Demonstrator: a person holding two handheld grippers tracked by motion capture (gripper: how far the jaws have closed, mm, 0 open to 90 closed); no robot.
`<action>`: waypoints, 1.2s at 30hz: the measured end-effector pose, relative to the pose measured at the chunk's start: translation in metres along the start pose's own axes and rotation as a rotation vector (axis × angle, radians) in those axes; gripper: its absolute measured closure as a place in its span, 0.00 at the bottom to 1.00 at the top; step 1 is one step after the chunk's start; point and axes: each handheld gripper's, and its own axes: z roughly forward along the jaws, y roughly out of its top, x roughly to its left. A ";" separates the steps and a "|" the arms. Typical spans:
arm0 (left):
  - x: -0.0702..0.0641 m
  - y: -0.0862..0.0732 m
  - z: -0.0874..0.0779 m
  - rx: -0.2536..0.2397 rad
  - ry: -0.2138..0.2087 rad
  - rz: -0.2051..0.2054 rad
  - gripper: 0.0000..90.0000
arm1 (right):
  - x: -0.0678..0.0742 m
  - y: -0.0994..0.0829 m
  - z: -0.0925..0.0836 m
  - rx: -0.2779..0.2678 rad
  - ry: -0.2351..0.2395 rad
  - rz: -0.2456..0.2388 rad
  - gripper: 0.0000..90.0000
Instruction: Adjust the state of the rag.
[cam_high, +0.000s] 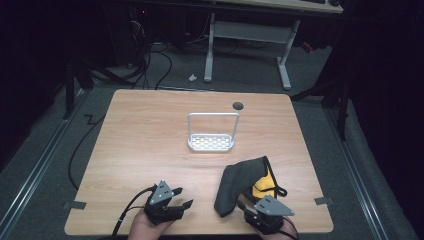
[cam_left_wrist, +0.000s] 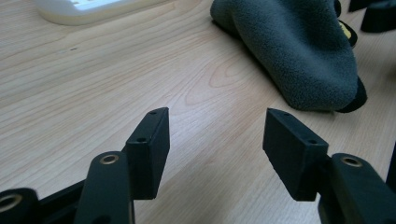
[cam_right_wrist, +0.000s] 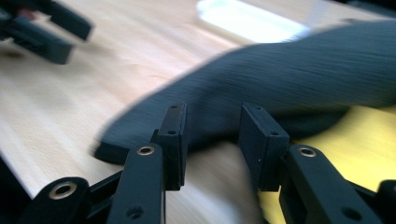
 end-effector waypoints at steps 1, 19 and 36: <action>-0.001 0.002 0.002 -0.002 -0.002 0.001 0.46 | -0.006 -0.002 -0.006 -0.007 -0.023 0.009 0.71; -0.046 0.079 0.077 -0.060 -0.145 0.035 0.42 | -0.042 -0.028 -0.005 0.091 -0.103 0.134 0.71; -0.050 0.101 0.084 -0.066 0.013 0.108 0.96 | -0.020 -0.019 0.025 0.179 -0.080 0.028 0.96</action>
